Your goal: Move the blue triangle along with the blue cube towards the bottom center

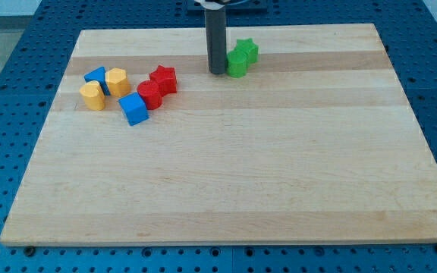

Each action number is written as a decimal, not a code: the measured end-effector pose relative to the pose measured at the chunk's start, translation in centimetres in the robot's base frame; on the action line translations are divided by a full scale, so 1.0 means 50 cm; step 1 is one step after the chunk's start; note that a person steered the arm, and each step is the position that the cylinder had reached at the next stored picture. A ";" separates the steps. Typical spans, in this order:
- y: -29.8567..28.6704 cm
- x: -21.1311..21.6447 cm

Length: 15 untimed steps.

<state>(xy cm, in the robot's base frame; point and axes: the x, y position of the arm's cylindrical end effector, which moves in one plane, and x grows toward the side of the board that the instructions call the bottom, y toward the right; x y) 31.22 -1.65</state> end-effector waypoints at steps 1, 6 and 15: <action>-0.001 0.011; -0.358 -0.052; -0.316 0.087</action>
<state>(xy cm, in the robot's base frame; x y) 35.58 -17.45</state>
